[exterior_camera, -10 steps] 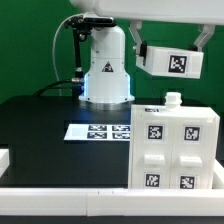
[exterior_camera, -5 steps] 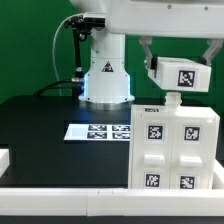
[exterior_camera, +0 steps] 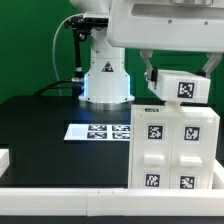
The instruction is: Assemble cabinet
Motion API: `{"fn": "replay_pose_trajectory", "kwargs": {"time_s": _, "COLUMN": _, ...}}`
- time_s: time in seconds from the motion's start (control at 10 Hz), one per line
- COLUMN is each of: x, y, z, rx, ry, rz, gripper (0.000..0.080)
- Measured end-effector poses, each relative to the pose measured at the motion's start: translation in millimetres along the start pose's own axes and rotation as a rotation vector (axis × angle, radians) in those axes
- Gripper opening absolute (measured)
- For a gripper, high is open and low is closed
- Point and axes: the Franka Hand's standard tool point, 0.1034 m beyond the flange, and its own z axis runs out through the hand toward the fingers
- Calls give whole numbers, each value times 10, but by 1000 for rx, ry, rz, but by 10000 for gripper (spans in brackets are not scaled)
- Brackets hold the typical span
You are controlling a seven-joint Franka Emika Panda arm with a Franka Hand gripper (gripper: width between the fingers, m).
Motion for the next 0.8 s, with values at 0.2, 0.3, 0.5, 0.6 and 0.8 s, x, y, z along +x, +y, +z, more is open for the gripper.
{"fn": "replay_pose_trajectory", "kwargs": {"time_s": 0.2, "x": 19, "y": -18, "z": 56, "rx": -3, "ry": 4, "rz": 0, "gripper": 557}}
{"fn": "replay_pose_trajectory", "kwargs": {"time_s": 0.3, "x": 21, "y": -13, "z": 98, "rx": -5, "ry": 1, "rz": 1, "gripper": 557}}
{"fn": "replay_pose_trajectory", "kwargs": {"time_s": 0.5, "x": 48, "y": 5, "z": 98, "rx": -13, "ry": 14, "rz": -4, "gripper": 557}}
{"fn": "replay_pose_trajectory", "kwargs": {"time_s": 0.6, "x": 83, "y": 19, "z": 90, "rx": -39, "ry": 37, "rz": -24, "gripper": 557}}
{"fn": "replay_pose_trajectory", "kwargs": {"time_s": 0.8, "x": 83, "y": 22, "z": 91, "rx": -36, "ry": 37, "rz": -11, "gripper": 557}}
